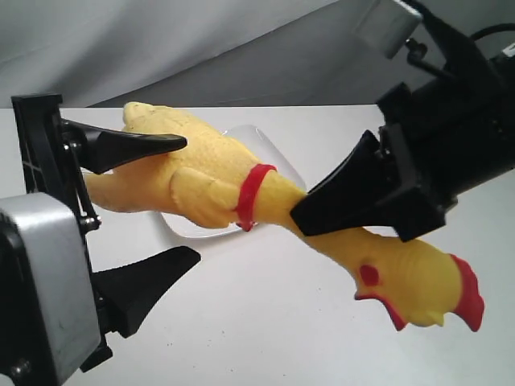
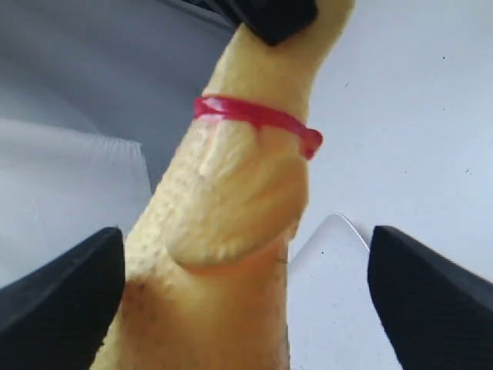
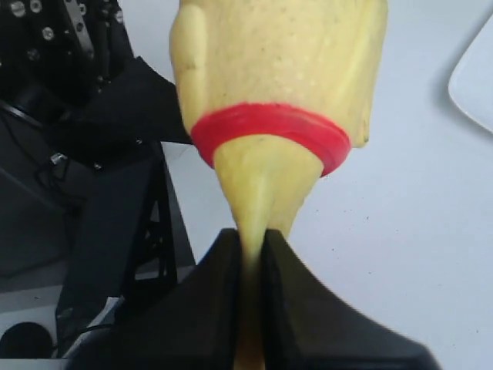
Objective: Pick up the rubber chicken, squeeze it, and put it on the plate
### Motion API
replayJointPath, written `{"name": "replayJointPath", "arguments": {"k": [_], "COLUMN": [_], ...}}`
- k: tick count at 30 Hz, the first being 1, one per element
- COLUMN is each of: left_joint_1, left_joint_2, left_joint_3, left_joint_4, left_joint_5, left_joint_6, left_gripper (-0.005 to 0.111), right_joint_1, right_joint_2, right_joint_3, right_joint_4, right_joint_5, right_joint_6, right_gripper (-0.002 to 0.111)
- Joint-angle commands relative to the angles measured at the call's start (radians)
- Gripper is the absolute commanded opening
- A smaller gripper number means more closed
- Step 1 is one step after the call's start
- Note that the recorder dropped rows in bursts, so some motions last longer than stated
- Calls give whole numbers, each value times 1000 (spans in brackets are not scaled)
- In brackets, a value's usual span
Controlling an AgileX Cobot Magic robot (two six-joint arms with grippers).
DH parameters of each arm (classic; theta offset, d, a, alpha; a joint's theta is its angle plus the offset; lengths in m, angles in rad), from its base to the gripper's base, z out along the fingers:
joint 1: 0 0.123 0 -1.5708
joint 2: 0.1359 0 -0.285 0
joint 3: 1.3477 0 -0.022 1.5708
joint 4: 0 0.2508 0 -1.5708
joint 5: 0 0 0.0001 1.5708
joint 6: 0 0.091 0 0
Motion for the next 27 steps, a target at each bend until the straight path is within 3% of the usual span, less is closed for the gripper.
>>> {"name": "replayJointPath", "arguments": {"k": [1,6,16,23,27], "left_joint_1": [-5,-5,-5,-5,-5], "left_joint_2": [-6,-6,-6,-6,-6], "left_joint_3": [-1,-1,-1,-1,-1], "left_joint_4": [-7,-7,-7,-7,-70], "left_joint_5": [-12,-12,68,73,73], "left_joint_6": [29,34,239,232,230], "left_gripper": [80,80,80,79,69], "right_joint_1": [-97,-108,-29,52,57], "right_joint_2": [-3,23,84,84,84], "right_joint_3": [1,1,54,71,71], "right_joint_4": [112,121,168,176,176], "right_joint_5": [34,34,34,34,34], "right_joint_6": [-60,-71,-99,-97,-97], "right_gripper": [0,0,0,0,0]}}
